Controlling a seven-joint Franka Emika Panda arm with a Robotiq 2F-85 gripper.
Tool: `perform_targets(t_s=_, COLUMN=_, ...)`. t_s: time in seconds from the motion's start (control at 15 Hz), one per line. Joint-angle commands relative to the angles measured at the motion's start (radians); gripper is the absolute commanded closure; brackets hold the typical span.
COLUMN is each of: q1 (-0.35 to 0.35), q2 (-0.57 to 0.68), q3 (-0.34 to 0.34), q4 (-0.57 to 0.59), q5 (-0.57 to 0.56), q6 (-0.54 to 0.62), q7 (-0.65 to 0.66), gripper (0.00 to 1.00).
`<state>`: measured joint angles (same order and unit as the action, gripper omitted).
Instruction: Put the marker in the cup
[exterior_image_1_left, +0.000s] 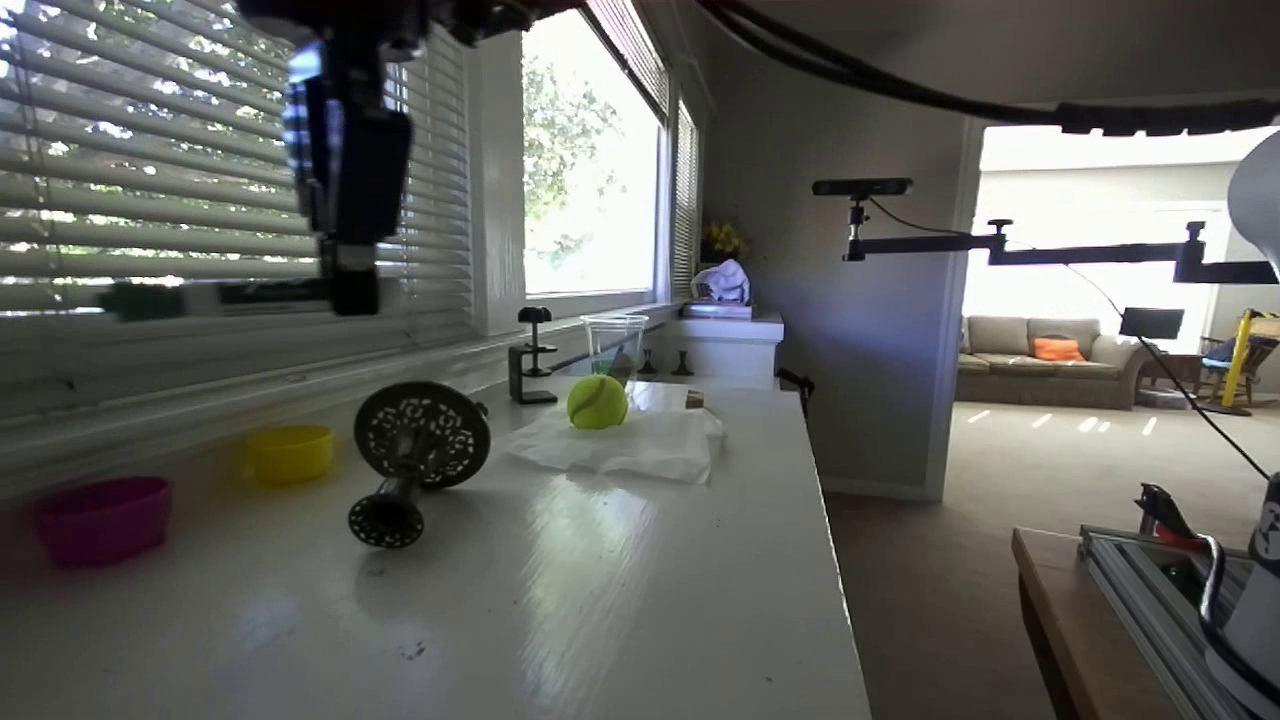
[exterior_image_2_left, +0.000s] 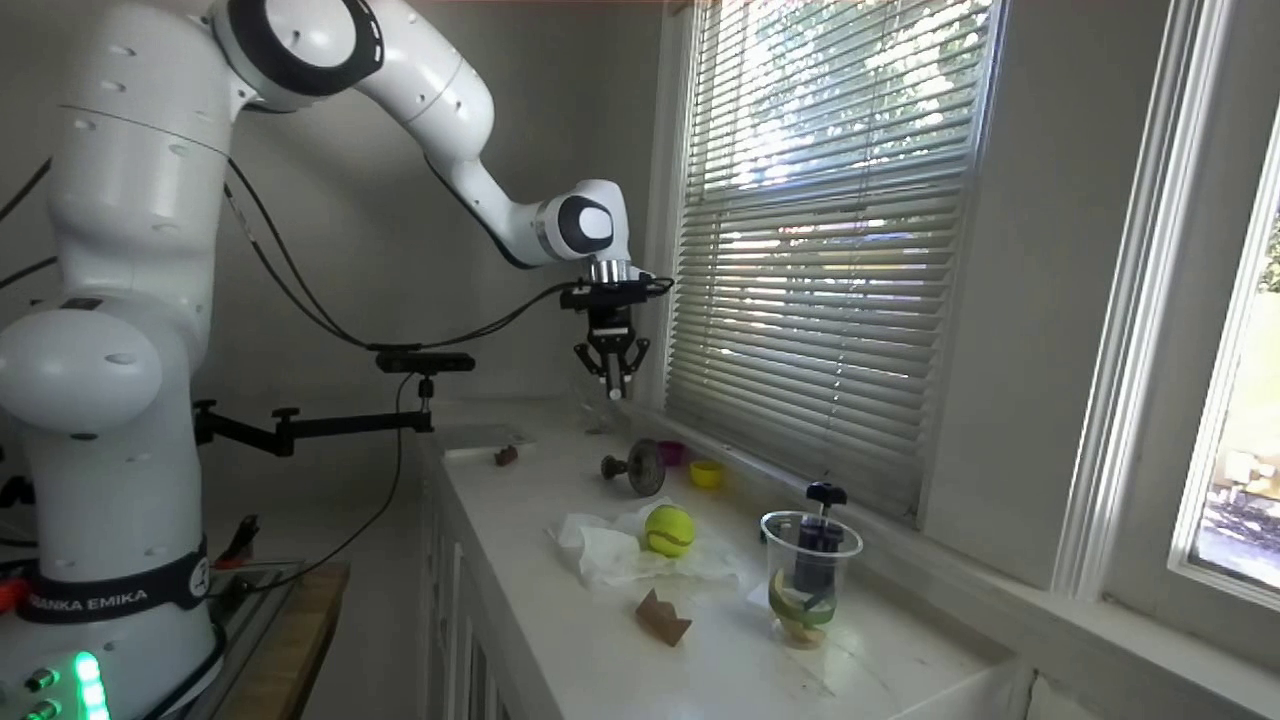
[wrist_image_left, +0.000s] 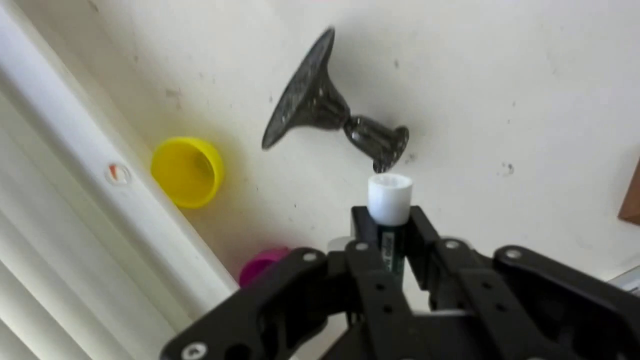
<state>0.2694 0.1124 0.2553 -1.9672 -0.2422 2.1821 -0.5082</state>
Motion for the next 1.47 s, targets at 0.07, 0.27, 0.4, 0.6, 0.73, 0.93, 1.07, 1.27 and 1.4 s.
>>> perform_targets(t_s=0.07, q1=-0.066, q2=-0.218, q3=-0.045, q4=-0.202, q5=0.024, q6=-0.085, q7=-0.015, gripper=0.95)
perform_targets(t_s=0.27, q1=-0.104, q2=-0.291, q3=-0.099, q4=-0.266, q5=0.011, q6=-0.148, q7=0.013, gripper=0.95)
perform_targets(t_s=0.4, q1=-0.130, q2=-0.324, q3=-0.135, q4=-0.287, q5=0.000, q6=-0.180, q7=0.032, gripper=0.95)
perform_targets(t_s=0.6, q1=-0.168, q2=-0.365, q3=-0.179, q4=-0.295, q5=-0.016, q6=-0.210, q7=0.069, gripper=0.95)
perform_targets(t_s=0.73, q1=-0.189, q2=-0.380, q3=-0.200, q4=-0.299, q5=-0.007, q6=-0.198, q7=0.122, gripper=0.95)
perform_targets(t_s=0.93, q1=-0.211, q2=-0.387, q3=-0.218, q4=-0.310, q5=0.001, q6=-0.183, q7=0.216, gripper=0.95)
perform_targets(t_s=1.07, q1=-0.226, q2=-0.397, q3=-0.226, q4=-0.321, q5=-0.002, q6=-0.185, q7=0.275, gripper=0.95)
perform_targets(t_s=1.27, q1=-0.257, q2=-0.401, q3=-0.245, q4=-0.333, q5=-0.006, q6=-0.189, q7=0.354, gripper=0.95)
perform_targets(t_s=1.4, q1=-0.279, q2=-0.401, q3=-0.263, q4=-0.337, q5=-0.002, q6=-0.192, q7=0.380, gripper=0.95)
